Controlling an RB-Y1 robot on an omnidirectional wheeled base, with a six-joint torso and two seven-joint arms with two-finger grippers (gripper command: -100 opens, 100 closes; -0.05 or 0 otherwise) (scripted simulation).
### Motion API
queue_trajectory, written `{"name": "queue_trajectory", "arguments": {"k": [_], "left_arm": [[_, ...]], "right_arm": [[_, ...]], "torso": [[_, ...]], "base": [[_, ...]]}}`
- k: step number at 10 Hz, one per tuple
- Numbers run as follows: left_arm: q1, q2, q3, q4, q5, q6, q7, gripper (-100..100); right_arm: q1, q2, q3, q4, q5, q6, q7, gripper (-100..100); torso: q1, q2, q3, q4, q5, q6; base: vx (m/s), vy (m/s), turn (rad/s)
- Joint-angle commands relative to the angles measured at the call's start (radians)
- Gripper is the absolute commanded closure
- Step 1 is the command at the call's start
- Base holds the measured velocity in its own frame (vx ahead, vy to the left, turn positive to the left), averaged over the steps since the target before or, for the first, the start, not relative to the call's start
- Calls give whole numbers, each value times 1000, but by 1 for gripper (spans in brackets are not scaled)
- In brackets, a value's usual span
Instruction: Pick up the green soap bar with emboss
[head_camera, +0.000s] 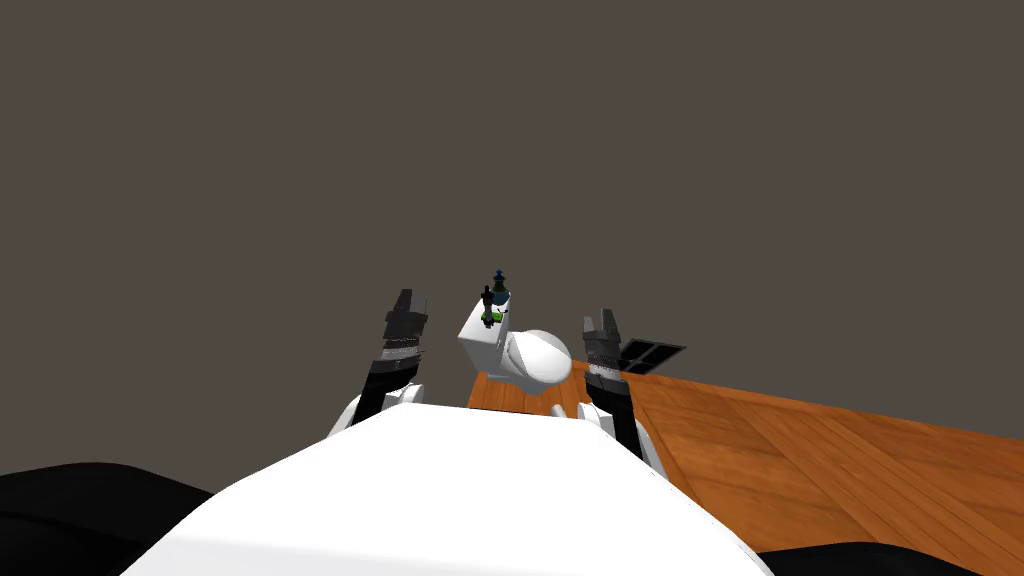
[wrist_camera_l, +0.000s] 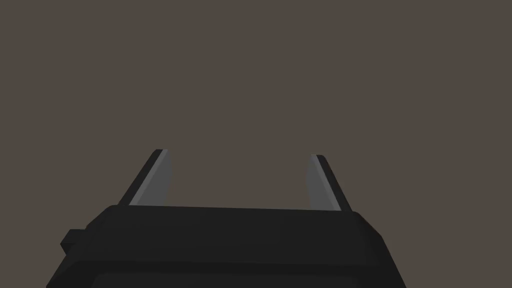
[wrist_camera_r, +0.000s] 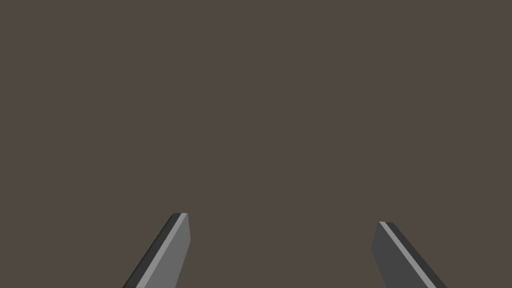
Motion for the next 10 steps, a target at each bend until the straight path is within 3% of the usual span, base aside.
{"name": "queue_trajectory", "arguments": {"k": [1,3,6,8,10], "left_arm": [[-17,43,1,-3,4,14,-1,-100],[-56,101,3,-7,14,47,-3,-100],[-153,170,9,-7,37,134,-7,-100],[-194,187,11,-4,46,175,-8,-100],[-270,214,18,8,65,246,-11,-100]], "right_arm": [[0,0,0,0,0,0,0,0],[0,0,0,0,0,0,0,0],[0,0,0,0,0,0,0,0],[0,0,0,0,0,0,0,0],[0,0,0,0,0,0,0,0]], "torso": [[0,0,0,0,0,0],[-1,-4,-2,-1,0,0],[-2,-10,-6,-2,0,0],[-3,-12,-7,-3,-1,0],[-2,-7,-4,-2,0,0]], "base": [[30,-5,-4],[88,-23,-4],[140,-32,6],[138,-41,15],[99,-27,26]]}}
